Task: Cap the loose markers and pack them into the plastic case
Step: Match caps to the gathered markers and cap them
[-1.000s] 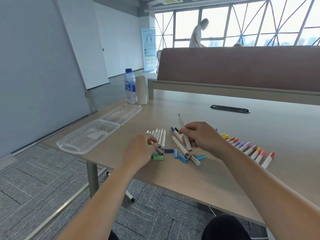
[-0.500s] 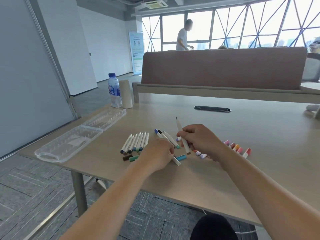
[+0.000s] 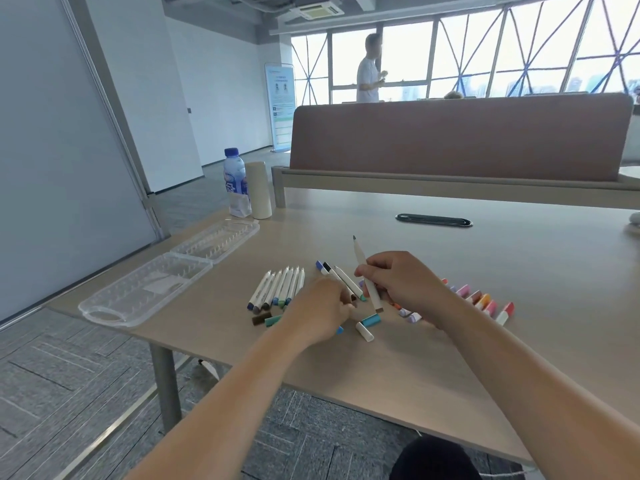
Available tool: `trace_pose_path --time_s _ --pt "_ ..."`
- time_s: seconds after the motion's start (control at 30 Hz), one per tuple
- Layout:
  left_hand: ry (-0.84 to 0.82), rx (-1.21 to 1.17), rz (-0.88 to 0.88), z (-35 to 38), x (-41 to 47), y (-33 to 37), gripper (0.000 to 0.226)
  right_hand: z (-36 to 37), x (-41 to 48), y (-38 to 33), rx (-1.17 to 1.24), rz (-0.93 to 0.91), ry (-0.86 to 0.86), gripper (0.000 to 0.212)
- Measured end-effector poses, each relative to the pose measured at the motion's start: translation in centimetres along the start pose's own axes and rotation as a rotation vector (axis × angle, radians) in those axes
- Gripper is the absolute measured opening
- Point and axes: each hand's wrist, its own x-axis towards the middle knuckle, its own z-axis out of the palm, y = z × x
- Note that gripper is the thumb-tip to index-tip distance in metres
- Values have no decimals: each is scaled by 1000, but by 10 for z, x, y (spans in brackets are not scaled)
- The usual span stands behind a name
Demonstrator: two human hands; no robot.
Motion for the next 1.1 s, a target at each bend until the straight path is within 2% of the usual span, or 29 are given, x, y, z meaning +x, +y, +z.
trace_pose_path --time_s 0.13,0.27,0.47,0.6,0.9,1.1 --pt "169 -566 -171 -22 -4 -18 5 10 3 -1 35 -5 -48 20" --pt "321 -1019 -274 -41 -5 -43 15 28 6 -9 47 -5 -179 19" --pt "369 -1399 -358 -55 -7 -63 7 52 6 -22 -12 -62 -343 27" --pt "380 -1426 -341 -59 -8 -68 7 60 8 -25 -85 -85 -363 25" --pt "393 -1248 -290 -52 -13 -72 6 66 13 -28 -54 -71 -359 23" --pt "412 -1232 -286 -51 -10 -76 5 67 14 -24 -83 -90 -372 24"
